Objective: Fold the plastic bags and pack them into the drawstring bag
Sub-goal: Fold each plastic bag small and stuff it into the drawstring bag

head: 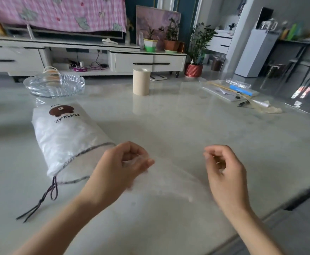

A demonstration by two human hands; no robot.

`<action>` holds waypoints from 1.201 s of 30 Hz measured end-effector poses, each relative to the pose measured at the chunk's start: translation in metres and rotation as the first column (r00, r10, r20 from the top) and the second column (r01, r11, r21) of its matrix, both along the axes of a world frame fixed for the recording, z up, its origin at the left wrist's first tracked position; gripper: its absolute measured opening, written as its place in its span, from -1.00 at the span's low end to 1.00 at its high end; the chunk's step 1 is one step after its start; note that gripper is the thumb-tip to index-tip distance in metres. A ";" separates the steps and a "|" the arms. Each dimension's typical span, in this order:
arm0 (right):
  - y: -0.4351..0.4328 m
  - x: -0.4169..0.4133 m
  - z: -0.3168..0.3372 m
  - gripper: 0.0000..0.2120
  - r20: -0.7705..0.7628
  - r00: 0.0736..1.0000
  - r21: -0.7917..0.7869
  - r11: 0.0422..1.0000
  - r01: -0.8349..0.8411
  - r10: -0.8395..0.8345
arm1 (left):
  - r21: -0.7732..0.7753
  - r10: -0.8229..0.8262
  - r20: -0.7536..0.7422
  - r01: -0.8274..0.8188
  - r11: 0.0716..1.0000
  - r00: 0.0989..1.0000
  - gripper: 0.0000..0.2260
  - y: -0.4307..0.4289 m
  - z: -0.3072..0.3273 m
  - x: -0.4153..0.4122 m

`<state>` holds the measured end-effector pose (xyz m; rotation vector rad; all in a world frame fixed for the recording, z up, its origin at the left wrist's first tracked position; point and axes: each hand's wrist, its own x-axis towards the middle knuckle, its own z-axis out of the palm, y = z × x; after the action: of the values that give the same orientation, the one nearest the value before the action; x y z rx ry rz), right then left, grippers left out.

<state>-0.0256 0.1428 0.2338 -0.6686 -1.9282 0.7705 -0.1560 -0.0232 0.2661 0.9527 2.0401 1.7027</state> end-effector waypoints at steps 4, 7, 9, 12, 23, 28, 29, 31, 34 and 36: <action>-0.024 -0.005 0.039 -0.56 0.117 0.801 -0.425 0.759 -0.494 0.587 | -0.036 -0.203 0.090 0.206 0.978 0.975 -0.74 -0.006 0.002 0.001; -0.039 -0.013 0.041 -0.59 0.359 0.565 -0.533 0.660 -0.530 0.743 | -0.021 -0.289 0.101 0.293 0.956 0.952 -0.76 -0.008 0.000 0.002; -0.042 -0.013 0.045 -0.87 0.302 0.576 -0.574 0.627 -0.526 0.760 | -0.009 -0.211 0.046 0.212 0.977 0.976 -0.75 -0.007 0.000 0.003; -0.036 -0.001 0.045 -0.82 0.162 0.646 -0.650 0.573 -0.499 0.746 | 0.183 0.092 0.011 -0.092 0.979 0.996 -0.79 -0.001 -0.002 0.005; -0.047 -0.012 0.023 -0.67 -0.312 0.810 -0.845 0.245 -0.475 0.496 | 0.092 -0.139 0.369 0.112 0.989 0.919 -0.57 0.009 -0.021 0.029; -0.027 -0.021 0.026 -0.74 -0.274 0.724 -0.837 0.214 -0.504 0.633 | 0.024 -0.080 0.229 0.077 0.997 0.970 -0.85 0.013 -0.019 0.014; -0.023 -0.026 0.027 -0.74 -0.269 0.705 -0.839 0.200 -0.506 0.656 | 0.022 -0.081 0.211 0.078 0.997 0.974 -0.87 0.015 -0.020 0.012; -0.018 -0.035 0.027 -0.77 -0.252 0.700 -0.838 0.212 -0.504 0.668 | 0.029 -0.059 0.186 0.055 0.998 0.981 -0.89 0.017 -0.022 0.008; -0.014 -0.048 0.026 -0.84 -0.287 0.713 -0.806 0.240 -0.541 0.640 | 0.053 0.067 0.137 -0.075 0.996 0.988 -0.88 0.018 -0.027 0.003; -0.013 -0.050 0.021 -0.77 -0.318 0.714 -0.788 0.245 -0.565 0.624 | 0.080 0.113 0.207 -0.132 0.988 0.972 -0.91 0.020 -0.028 0.002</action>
<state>-0.0759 0.1298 0.2548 -0.4532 -1.7321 2.3584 -0.1542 -0.0035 0.2379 0.6608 1.9369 1.8889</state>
